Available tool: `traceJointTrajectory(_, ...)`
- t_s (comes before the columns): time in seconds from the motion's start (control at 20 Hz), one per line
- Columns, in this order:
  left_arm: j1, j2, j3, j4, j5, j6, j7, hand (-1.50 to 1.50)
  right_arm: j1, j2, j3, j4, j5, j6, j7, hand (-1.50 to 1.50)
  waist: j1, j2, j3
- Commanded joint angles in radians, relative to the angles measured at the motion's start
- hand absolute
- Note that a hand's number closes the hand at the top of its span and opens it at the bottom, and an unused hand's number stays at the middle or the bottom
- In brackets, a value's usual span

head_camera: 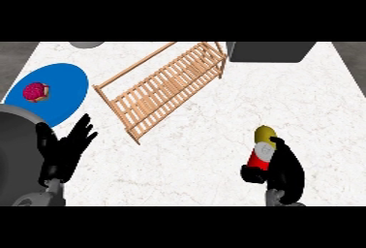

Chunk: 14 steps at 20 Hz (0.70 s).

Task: Pick the can from the placemat and place it in the tiered shelf

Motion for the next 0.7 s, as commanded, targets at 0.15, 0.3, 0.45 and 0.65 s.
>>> traceJointTrajectory(0.15,-0.012,-0.038,0.009,0.108,-0.042,-0.01,-0.06,0.0,-0.06,0.012,0.039,0.058,-0.002,-0.064,0.053,1.5,-0.002,0.015,0.01)
traceJointTrajectory(0.3,0.001,0.006,0.026,-0.019,-0.02,-0.015,0.054,0.0,-0.105,0.012,0.173,0.03,0.124,-0.088,0.178,1.5,0.005,0.013,0.01)
traceJointTrajectory(0.45,-0.027,-0.022,-0.017,0.006,-0.032,-0.026,0.016,0.0,-0.147,0.012,0.339,0.043,-0.066,0.14,-0.264,1.5,0.066,0.024,0.012)
traceJointTrajectory(0.65,-0.057,-0.033,-0.041,0.01,-0.031,-0.05,0.015,0.0,-0.215,0.012,0.605,0.003,-0.175,0.293,-0.523,1.5,0.143,0.031,0.013)
